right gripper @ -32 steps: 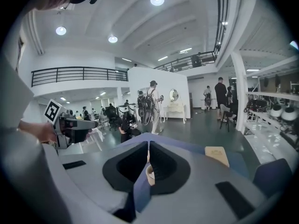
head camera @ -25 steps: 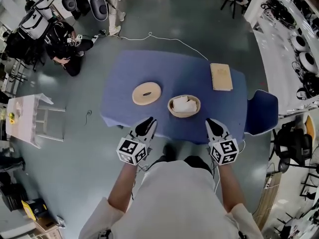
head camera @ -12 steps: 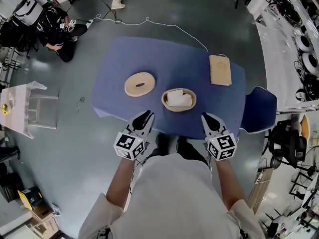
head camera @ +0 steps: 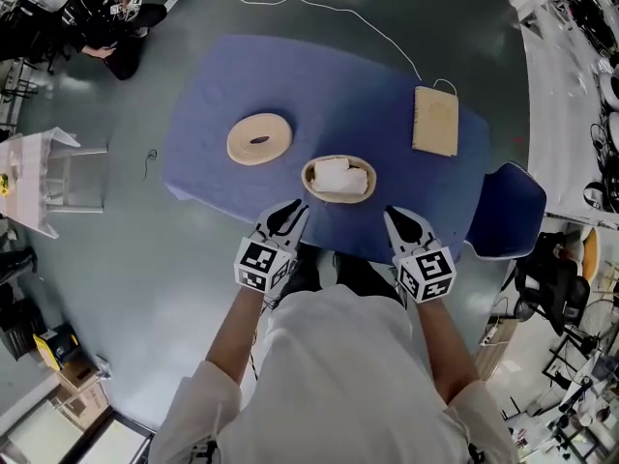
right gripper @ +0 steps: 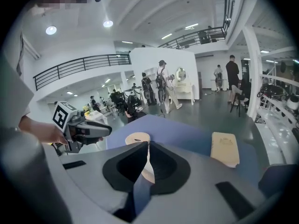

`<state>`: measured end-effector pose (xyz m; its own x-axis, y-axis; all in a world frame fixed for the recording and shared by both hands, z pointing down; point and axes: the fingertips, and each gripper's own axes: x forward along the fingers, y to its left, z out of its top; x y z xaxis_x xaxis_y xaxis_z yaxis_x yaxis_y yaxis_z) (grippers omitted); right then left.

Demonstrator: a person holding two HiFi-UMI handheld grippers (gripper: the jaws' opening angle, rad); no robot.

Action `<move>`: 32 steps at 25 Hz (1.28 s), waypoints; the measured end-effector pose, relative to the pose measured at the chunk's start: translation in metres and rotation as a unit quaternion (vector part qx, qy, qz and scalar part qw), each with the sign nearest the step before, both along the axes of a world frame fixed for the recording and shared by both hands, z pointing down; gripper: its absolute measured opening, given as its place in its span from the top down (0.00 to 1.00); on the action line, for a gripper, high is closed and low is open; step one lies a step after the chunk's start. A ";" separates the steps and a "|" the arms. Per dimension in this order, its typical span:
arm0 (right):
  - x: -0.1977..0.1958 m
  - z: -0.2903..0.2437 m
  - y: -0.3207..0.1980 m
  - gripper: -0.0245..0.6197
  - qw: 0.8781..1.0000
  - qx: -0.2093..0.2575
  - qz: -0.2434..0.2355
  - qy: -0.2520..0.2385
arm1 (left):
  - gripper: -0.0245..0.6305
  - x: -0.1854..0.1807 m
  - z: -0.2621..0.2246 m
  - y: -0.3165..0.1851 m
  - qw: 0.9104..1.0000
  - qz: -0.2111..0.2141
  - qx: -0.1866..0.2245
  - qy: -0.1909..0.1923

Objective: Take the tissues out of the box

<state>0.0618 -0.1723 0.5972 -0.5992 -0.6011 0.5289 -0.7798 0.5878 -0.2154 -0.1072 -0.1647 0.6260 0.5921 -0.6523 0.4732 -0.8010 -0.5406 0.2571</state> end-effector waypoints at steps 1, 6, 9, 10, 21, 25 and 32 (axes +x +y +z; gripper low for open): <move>0.002 0.005 -0.002 0.90 1.000 -0.007 -0.003 -0.001 | 0.85 0.007 0.006 -0.003 1.000 0.007 -0.005 -0.007; 0.003 0.030 -0.020 0.91 1.000 -0.019 -0.021 0.006 | 0.85 0.030 0.044 -0.029 0.998 0.037 -0.033 -0.024; 0.003 0.045 -0.028 0.90 0.999 -0.029 -0.030 0.009 | 0.84 0.042 0.071 -0.042 0.996 0.057 -0.053 -0.040; 0.004 0.049 -0.030 0.90 0.999 -0.034 -0.032 0.008 | 0.83 0.046 0.080 -0.046 0.995 0.065 -0.058 -0.049; 0.007 0.090 -0.037 0.90 0.996 -0.076 -0.039 -0.008 | 0.80 0.072 0.174 -0.068 0.965 0.168 -0.105 -0.173; 0.010 0.099 -0.039 0.90 0.996 -0.086 -0.032 -0.014 | 0.79 0.077 0.208 -0.067 0.940 0.219 -0.118 -0.232; 0.020 0.109 -0.043 0.91 0.995 -0.099 -0.020 -0.024 | 0.77 0.077 0.253 -0.065 0.895 0.282 -0.137 -0.318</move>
<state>0.0816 -0.2149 0.7065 -0.6475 -0.4632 0.6051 -0.7431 0.5597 -0.3666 -0.0306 -0.2300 0.8788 0.3444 -0.1421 0.9280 -0.4515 -0.8918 0.0310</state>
